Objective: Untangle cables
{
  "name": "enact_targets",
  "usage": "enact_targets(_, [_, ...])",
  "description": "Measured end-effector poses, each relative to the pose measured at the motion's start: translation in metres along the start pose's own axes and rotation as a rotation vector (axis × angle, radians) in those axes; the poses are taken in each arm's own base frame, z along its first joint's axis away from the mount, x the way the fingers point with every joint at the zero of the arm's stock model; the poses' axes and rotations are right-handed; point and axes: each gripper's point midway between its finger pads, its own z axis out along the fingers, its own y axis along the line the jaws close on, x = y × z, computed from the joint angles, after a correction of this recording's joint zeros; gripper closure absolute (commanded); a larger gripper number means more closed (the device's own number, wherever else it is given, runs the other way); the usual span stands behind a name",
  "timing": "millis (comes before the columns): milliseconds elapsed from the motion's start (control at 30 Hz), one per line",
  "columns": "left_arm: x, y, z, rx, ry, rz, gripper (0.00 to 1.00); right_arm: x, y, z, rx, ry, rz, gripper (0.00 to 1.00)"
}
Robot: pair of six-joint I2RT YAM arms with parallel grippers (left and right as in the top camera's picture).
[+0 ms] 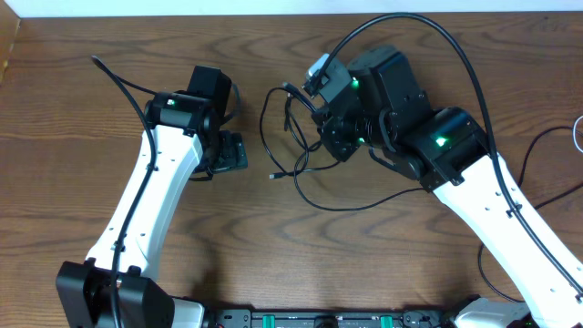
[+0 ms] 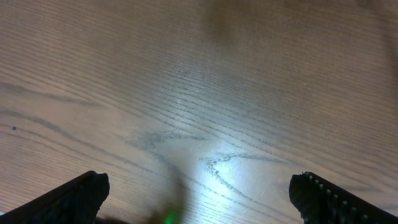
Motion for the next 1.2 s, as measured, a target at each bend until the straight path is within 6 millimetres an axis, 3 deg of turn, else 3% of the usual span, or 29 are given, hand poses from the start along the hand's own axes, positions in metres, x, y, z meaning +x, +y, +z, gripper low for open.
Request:
enact_targets(133, [0.0, 0.0, 0.0, 0.0, 0.0, 0.0, 0.02, 0.013, -0.002, 0.0, 0.016, 0.055, 0.015, 0.99])
enact_targets(400, [0.0, 0.0, 0.0, 0.0, 0.0, 0.0, 0.02, 0.035, -0.03, -0.005, 0.193, 0.13, 0.189, 0.99])
enact_targets(700, [0.0, 0.0, 0.0, 0.0, 0.0, 0.0, 0.02, 0.032, 0.027, -0.004, -0.158, 0.114, -0.137, 0.99])
enact_targets(1200, [0.0, 0.0, 0.0, 0.0, 0.0, 0.0, 0.02, 0.032, 0.006, 0.004, -0.046, 0.133, -0.125, 0.99])
